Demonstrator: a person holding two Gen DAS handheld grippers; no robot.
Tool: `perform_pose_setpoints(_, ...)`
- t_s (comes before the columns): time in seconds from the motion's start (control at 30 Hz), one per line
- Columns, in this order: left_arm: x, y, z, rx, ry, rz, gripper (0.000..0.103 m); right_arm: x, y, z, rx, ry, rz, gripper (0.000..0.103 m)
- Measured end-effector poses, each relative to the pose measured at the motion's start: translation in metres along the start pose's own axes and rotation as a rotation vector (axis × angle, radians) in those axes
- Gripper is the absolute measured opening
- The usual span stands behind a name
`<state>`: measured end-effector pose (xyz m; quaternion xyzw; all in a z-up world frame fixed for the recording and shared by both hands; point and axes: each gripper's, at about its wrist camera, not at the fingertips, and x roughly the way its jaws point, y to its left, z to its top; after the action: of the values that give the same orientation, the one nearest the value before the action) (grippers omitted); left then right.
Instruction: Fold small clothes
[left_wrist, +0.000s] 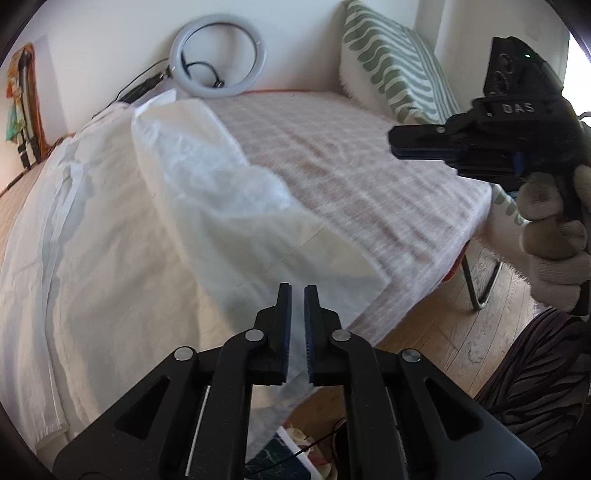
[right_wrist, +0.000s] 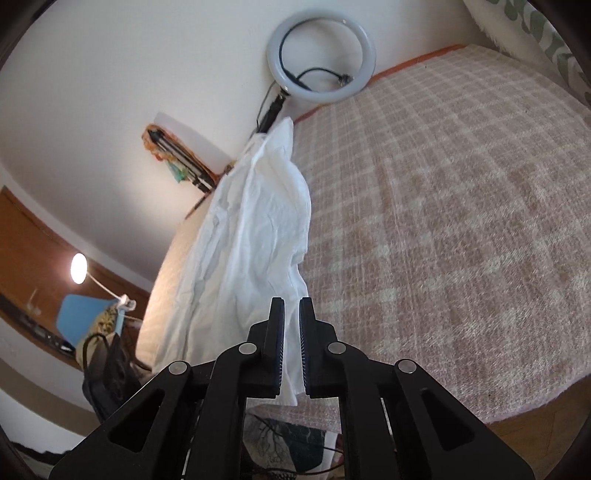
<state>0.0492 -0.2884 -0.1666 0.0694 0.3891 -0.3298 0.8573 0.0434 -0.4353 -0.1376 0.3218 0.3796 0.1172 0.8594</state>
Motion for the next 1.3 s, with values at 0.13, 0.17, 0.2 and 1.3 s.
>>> perform_pose_setpoints(0.13,0.007,-0.023,0.008,0.037,-0.011,-0.050,0.058,-0.016,-0.005,0.004,0.028,-0.070,0.027,0.007)
perform_pose_setpoints(0.17,0.012,-0.027,0.010,0.046,0.002,-0.054,0.058,-0.019,-0.008,0.005,0.042,-0.085,0.033,0.007)
perform_pose_setpoints(0.2,0.018,-0.032,0.014,0.053,0.014,-0.056,0.058,-0.021,-0.009,0.006,0.052,-0.096,0.035,0.007)
perform_pose_setpoints(1.3,-0.034,0.032,0.008,-0.252,-0.123,-0.118,0.005,0.114,-0.013,0.091,-0.045,0.053,-0.025,0.056)
